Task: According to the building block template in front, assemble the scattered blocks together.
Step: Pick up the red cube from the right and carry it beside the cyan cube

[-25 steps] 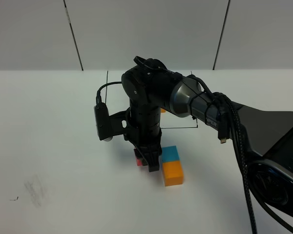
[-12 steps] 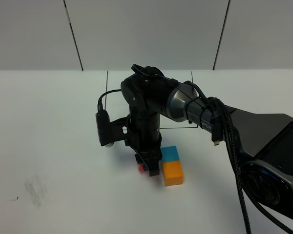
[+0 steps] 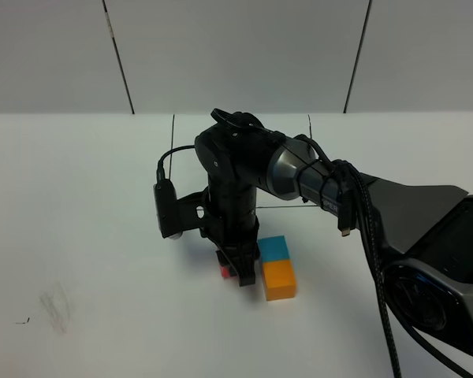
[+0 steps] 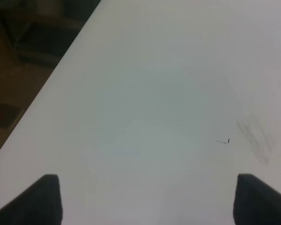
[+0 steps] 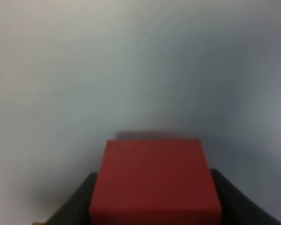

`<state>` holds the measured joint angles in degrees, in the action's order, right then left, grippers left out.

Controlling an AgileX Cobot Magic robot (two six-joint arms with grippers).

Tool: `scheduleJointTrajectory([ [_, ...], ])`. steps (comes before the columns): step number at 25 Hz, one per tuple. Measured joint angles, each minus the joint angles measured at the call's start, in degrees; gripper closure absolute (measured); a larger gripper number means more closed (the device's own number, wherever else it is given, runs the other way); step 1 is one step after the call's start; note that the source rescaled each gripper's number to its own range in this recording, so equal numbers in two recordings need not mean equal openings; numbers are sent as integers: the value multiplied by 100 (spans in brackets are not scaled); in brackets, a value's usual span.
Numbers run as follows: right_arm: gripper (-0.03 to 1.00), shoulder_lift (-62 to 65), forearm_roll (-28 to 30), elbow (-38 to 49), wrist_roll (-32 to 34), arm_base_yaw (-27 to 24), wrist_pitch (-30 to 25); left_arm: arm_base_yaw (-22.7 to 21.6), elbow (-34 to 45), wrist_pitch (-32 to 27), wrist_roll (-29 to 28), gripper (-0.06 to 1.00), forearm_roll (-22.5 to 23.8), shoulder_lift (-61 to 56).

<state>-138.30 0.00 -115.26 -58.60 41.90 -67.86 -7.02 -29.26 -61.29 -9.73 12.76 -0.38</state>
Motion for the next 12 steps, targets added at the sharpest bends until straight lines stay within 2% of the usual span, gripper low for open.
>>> scheduleJointTrajectory([
  [12,97,-119,0,-1,-5,0,22,0,0,0,0,10,0,0],
])
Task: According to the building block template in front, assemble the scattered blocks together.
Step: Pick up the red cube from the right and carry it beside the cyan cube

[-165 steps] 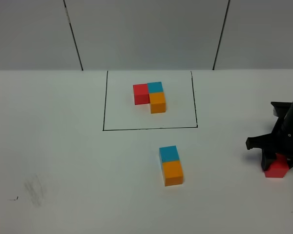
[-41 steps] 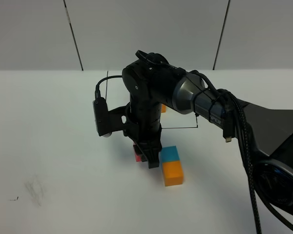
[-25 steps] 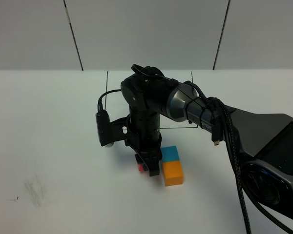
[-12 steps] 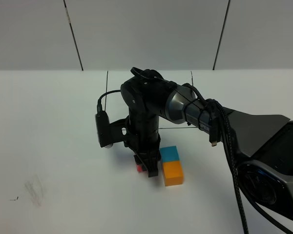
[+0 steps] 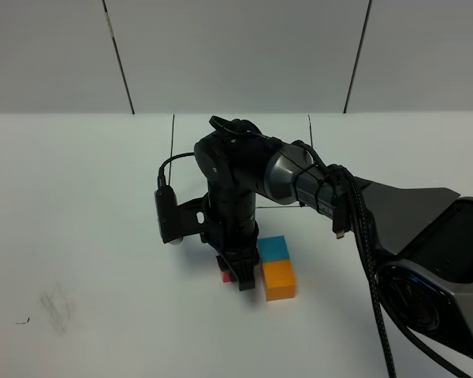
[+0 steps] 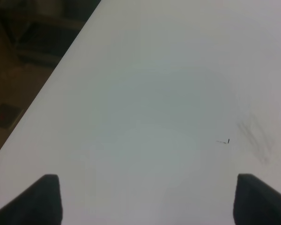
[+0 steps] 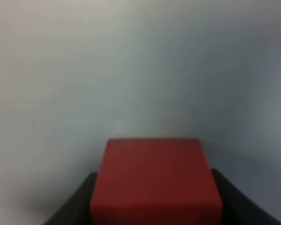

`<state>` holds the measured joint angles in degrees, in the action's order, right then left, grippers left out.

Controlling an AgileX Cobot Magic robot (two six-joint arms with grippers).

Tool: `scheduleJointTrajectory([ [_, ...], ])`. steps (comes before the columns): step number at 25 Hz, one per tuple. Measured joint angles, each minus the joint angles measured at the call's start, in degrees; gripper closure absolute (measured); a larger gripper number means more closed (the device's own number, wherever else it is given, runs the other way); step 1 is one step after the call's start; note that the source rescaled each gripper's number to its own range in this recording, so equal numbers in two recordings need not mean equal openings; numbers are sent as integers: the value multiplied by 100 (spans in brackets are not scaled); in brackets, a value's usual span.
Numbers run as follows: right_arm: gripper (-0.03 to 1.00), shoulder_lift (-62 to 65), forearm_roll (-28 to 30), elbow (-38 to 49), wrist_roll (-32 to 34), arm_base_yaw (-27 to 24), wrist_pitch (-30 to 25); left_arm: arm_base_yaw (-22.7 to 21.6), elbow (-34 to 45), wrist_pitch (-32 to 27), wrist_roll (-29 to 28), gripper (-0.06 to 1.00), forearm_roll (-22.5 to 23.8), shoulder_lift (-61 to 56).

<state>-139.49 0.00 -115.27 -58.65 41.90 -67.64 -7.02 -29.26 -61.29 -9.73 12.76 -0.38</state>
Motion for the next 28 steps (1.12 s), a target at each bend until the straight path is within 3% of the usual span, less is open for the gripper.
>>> scheduleJointTrajectory([
  [28,97,-11,194,-5,420,-18,-180,0,0,0,0,10,0,0],
])
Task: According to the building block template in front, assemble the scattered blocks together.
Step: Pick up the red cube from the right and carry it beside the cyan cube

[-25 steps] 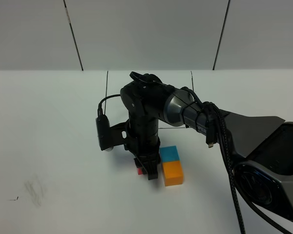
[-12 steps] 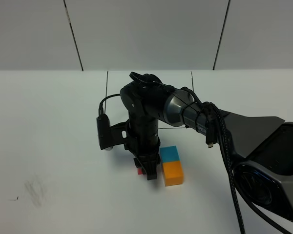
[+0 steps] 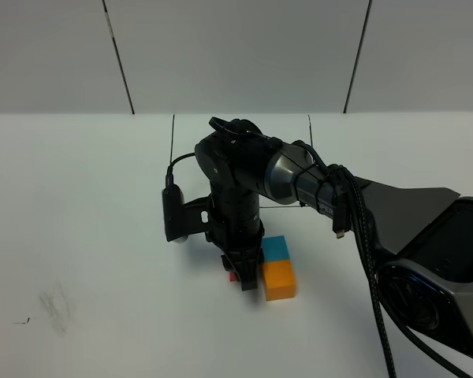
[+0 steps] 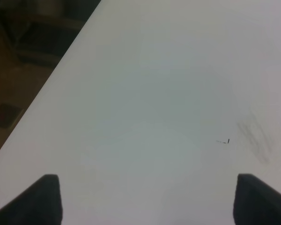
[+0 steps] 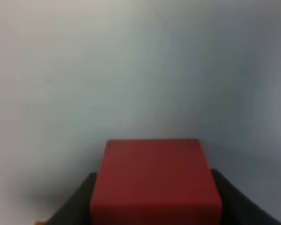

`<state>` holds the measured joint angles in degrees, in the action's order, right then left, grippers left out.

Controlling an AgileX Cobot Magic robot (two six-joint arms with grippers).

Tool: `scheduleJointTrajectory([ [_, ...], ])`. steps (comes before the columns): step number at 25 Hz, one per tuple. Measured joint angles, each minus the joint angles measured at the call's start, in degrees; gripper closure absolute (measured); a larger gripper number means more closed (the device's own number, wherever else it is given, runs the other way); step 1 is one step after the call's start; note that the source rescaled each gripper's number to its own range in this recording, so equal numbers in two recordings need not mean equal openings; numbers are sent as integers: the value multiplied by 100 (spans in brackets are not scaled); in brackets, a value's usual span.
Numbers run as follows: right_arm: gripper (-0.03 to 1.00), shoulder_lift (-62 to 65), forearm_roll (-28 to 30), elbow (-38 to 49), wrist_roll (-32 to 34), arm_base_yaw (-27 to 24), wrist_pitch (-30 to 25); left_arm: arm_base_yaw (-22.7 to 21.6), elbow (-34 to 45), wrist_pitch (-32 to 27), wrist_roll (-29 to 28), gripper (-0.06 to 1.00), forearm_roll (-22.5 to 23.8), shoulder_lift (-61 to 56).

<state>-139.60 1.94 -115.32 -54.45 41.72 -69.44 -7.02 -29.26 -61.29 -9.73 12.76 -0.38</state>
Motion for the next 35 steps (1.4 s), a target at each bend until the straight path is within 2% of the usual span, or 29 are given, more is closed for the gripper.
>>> scheduleJointTrajectory([
  [35,97,-6,143,0,576,-76,-12,0,0,0,0,10,0,0],
])
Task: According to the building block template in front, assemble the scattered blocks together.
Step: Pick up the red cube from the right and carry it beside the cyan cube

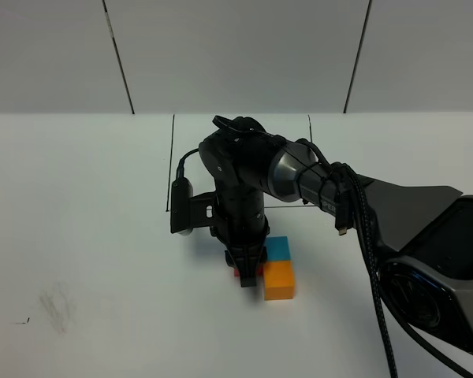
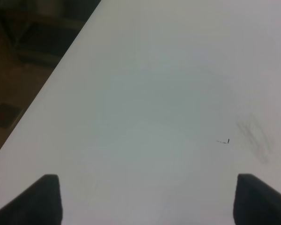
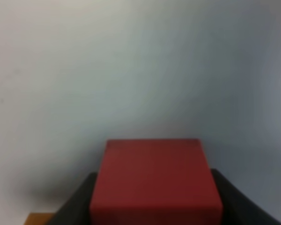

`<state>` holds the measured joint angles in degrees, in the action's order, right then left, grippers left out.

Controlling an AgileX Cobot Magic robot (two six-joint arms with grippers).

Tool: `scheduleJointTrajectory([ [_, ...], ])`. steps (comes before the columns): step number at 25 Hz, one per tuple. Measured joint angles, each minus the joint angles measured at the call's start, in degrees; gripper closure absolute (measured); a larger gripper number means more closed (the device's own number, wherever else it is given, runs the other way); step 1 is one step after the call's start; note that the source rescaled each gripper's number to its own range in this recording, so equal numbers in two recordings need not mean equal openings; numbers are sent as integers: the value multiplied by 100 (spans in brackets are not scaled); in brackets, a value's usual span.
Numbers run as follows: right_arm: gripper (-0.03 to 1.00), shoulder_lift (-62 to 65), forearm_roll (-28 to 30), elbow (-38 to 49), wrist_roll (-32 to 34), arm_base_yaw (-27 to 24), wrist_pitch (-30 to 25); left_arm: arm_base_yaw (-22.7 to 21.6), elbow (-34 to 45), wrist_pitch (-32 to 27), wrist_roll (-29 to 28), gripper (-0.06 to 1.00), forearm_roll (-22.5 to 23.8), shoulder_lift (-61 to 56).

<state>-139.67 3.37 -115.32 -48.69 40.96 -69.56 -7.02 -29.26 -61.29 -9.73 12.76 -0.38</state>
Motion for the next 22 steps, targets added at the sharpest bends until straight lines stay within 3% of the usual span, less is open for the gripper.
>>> scheduleJointTrajectory([
  [22,97,0,-17,0,236,-11,-5,0,0,0,0,10,0,0],
])
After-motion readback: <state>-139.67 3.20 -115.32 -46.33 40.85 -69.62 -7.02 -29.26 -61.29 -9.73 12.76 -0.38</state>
